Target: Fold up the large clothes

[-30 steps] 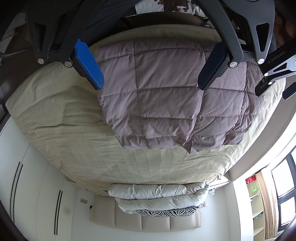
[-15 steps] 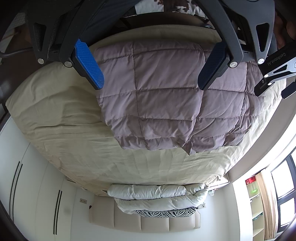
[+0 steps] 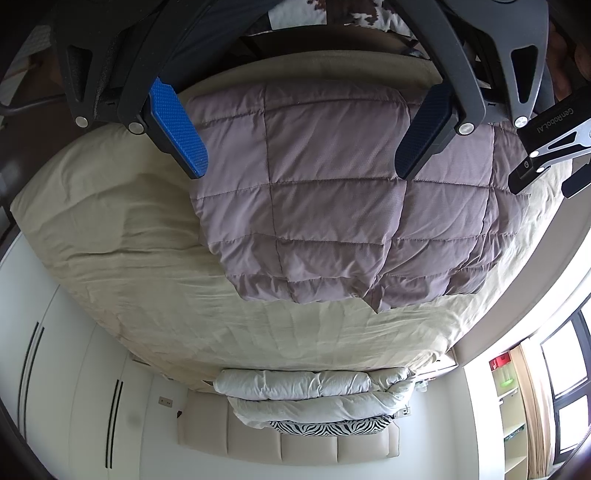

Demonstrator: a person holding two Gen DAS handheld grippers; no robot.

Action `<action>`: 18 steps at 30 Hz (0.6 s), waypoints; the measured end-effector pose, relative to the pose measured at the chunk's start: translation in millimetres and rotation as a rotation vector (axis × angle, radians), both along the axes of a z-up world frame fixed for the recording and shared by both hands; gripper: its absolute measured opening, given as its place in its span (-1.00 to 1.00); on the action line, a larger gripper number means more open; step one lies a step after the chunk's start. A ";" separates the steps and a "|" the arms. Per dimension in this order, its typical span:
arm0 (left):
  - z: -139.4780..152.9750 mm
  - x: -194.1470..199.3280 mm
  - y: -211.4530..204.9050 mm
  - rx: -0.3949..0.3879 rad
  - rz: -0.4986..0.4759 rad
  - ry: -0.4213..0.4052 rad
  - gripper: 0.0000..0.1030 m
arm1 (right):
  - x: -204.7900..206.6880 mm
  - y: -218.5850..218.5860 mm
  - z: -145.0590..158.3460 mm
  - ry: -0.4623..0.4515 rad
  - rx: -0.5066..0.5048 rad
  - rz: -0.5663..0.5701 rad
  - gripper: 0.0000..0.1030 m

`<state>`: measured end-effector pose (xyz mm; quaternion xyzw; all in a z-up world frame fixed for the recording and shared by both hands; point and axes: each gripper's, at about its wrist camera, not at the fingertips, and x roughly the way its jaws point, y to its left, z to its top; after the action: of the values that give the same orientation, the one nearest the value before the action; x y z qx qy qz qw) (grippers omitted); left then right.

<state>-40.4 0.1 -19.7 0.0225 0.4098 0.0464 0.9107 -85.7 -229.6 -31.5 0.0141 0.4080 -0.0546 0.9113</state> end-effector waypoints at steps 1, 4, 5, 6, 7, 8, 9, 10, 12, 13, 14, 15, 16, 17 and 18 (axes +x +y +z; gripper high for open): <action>0.1 0.2 0.4 -0.001 0.000 0.001 1.00 | 0.1 -0.2 -0.1 0.001 0.001 0.000 1.00; -0.1 0.1 0.2 0.000 0.001 0.001 1.00 | 0.1 -0.1 -0.9 0.001 0.002 0.001 1.00; -0.2 -0.1 0.1 -0.001 0.001 0.001 1.00 | 0.1 -0.2 -0.9 0.001 0.002 0.001 1.00; -0.2 0.0 0.2 0.000 0.001 0.000 1.00 | 0.2 -0.4 -1.0 0.001 0.001 0.001 1.00; -0.2 0.0 0.3 0.000 0.001 0.001 1.00 | 0.2 -0.4 -1.1 0.001 0.002 0.001 1.00; -0.4 -0.1 0.1 -0.001 0.001 0.001 1.00 | 0.3 -0.6 -1.4 0.001 0.001 0.000 1.00; -0.3 -0.1 0.2 -0.001 0.001 0.001 1.00 | 0.3 -0.6 -1.3 0.003 0.002 0.000 1.00; -0.7 -0.1 0.2 -0.002 0.000 0.000 1.00 | 0.2 -0.7 -1.3 0.003 0.003 0.001 1.00; -0.8 -0.3 -0.2 -0.001 0.001 0.001 1.00 | 0.0 -0.3 -1.5 0.003 0.001 0.000 1.00; -0.7 -0.1 0.2 -0.002 0.000 0.001 1.00 | 0.0 -0.3 -1.5 0.003 0.002 0.000 1.00; -0.8 -0.3 -0.1 -0.002 0.000 0.002 1.00 | -0.1 -0.3 -1.6 0.003 0.002 0.000 1.00; -0.6 -0.1 0.1 -0.001 0.000 0.001 1.00 | -0.1 -0.4 -1.7 0.003 0.002 0.000 1.00; -0.6 -0.1 0.2 -0.001 0.000 0.001 1.00 | -0.2 0.0 -1.6 0.003 0.003 -0.001 1.00; -0.6 -0.2 0.0 -0.002 0.000 0.001 1.00 | -0.2 -0.1 -1.6 0.003 0.003 0.000 1.00; -0.6 -0.4 -0.2 -0.002 0.000 0.001 1.00 | -0.2 0.0 -1.6 0.002 0.003 0.000 1.00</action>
<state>-40.8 -0.1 -20.3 0.0216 0.4103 0.0461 0.9105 -85.9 -229.5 -33.2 0.0152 0.4090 -0.0541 0.9108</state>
